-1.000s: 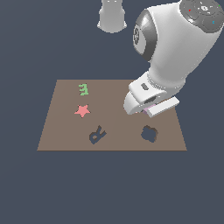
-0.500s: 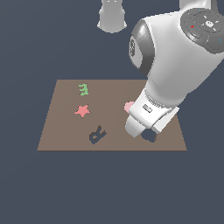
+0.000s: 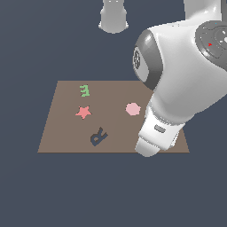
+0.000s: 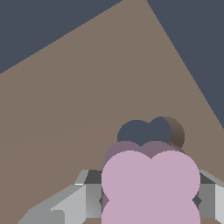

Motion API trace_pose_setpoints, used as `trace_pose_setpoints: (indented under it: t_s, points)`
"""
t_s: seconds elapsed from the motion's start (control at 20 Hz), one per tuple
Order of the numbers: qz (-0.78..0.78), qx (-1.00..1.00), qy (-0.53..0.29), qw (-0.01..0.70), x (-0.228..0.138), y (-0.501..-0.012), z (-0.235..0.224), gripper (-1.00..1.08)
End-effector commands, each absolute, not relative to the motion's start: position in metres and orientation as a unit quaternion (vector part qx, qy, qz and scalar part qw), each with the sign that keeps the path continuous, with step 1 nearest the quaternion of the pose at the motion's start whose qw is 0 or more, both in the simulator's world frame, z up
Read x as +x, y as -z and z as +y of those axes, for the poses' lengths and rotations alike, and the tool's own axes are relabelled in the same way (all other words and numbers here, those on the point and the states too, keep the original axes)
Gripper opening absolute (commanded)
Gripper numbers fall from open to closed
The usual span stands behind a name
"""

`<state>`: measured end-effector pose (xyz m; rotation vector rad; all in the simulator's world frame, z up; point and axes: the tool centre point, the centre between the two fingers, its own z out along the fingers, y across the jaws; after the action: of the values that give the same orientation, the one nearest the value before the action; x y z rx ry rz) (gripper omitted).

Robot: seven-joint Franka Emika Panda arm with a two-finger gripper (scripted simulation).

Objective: Insert a designated object into the corresponding slot on a board.

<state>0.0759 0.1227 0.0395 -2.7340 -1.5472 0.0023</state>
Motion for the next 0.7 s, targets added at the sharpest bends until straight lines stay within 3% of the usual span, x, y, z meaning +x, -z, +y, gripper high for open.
trace_pose_setpoints:
  t_s: [0.0, 0.65]
  points:
    - [-0.512, -0.859, -0.001, 0.000, 0.082, -0.040, 0.125, -1.00]
    - [-0.547, -0.837, -0.001, 0.000, 0.094, -0.041, 0.130, -1.00]
